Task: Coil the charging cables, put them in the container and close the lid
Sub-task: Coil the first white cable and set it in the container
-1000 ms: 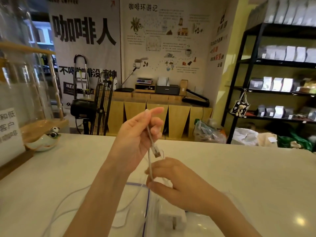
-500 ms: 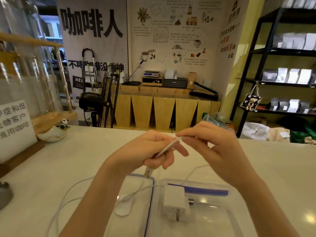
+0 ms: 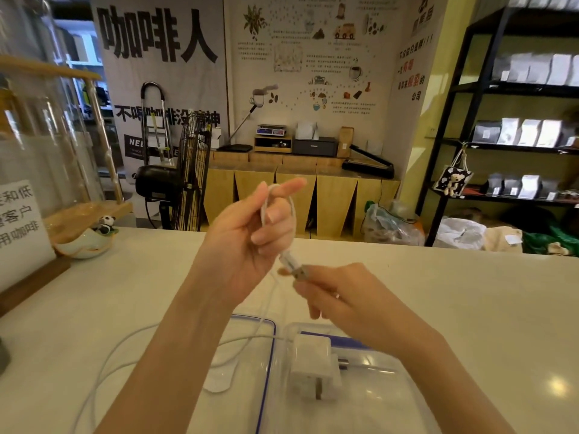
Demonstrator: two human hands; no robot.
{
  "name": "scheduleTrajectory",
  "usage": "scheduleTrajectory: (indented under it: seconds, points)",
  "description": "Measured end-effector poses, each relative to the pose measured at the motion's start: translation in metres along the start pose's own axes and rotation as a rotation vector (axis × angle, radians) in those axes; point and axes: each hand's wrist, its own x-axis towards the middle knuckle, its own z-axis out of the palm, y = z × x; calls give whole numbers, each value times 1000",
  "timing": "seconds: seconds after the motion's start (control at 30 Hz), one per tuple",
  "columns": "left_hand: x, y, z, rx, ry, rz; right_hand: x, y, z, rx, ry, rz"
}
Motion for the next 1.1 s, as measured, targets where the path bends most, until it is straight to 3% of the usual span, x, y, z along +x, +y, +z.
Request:
scheduleTrajectory:
  seconds: [0.1, 0.2, 0.3, 0.4, 0.53, 0.63, 0.73, 0.83, 0.93, 1.03, 1.1]
  points:
    - [0, 2, -5, 349, 237, 183, -4, -16, 4, -33, -112, -65]
    - [-1, -1, -13, 765, 350, 210, -7, -23, -2, -88, -24, -122]
    - [-1, -10, -15, 1139, 325, 180, -10, -26, -10, -167, 101, -171]
    - [-2, -19, -10, 1329, 189, -25, -10, -18, -18, -246, 237, -227]
    - [-3, -22, 3, 1019, 34, -233, -12, 4, -35, -177, 442, -273]
    - [-5, -19, 5, 762, -117, -298, -11, 8, -39, 14, 566, -314]
    - [-9, -11, 5, 432, -313, -275, -6, 14, -34, 177, 650, -243]
    - [-8, -6, 8, 12, -398, -225, -2, 18, -23, 261, 561, -83]
    - [-3, -8, 6, -224, -348, -161, 3, 11, -8, 135, 423, 45]
    - [0, -9, 4, -231, -262, -38, 6, 3, 5, -57, 291, 92]
    - [0, -8, 4, -11, -70, 105, 4, -1, 13, -143, 139, 74]
